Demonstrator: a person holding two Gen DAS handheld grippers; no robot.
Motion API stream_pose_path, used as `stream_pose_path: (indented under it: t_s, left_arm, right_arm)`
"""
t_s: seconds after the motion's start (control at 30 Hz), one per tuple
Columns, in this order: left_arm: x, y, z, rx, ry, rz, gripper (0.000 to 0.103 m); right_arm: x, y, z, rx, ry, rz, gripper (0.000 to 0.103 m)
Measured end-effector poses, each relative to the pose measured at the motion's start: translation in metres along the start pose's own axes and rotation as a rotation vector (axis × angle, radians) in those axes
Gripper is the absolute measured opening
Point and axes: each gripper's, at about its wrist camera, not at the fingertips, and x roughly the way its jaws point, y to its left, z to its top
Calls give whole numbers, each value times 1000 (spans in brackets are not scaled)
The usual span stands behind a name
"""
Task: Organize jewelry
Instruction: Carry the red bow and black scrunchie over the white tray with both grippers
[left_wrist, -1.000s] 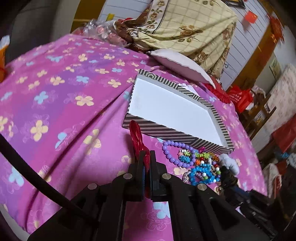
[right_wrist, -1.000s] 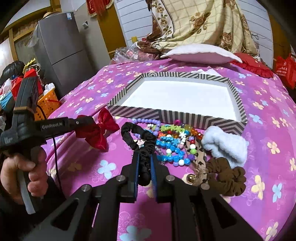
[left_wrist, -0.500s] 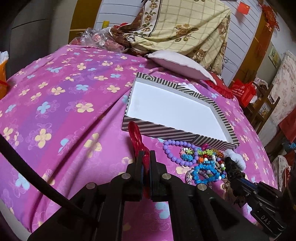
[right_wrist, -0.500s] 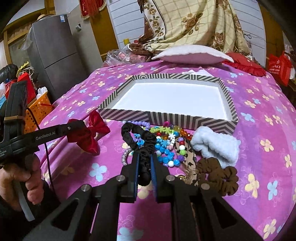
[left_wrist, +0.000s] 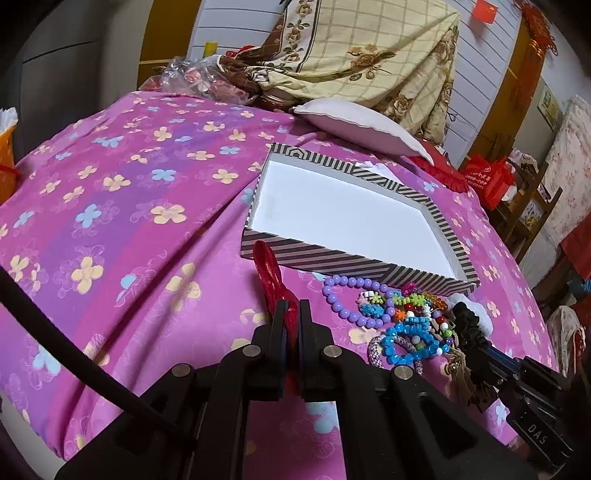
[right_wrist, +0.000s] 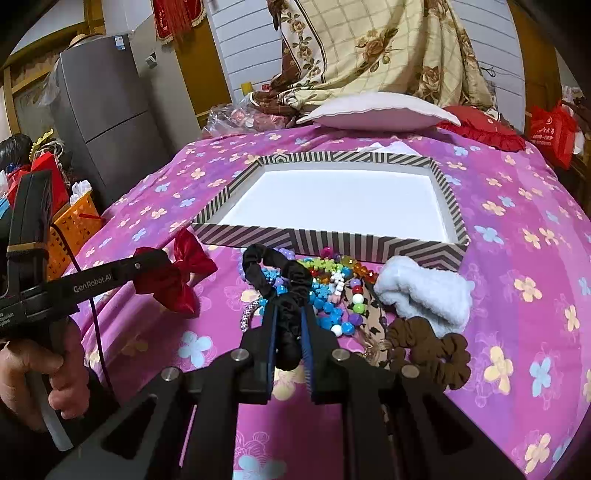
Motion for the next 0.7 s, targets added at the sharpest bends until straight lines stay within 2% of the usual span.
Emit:
stream_pose_path:
  t_s: [0.5,0.6,0.7]
  left_arm:
    - [-3,-5,-7,8,-2,22,0]
    - [-9,-4,-6,3,-18,-1,0]
    - [-24,-1,-3,0,-68,-80,0]
  right_arm:
    - [-4,-1,0,1,-9,-14,12]
    - [-4,-8,3,24,-13,-22,12]
    - [-10,-17,9,51,-43,-33,12]
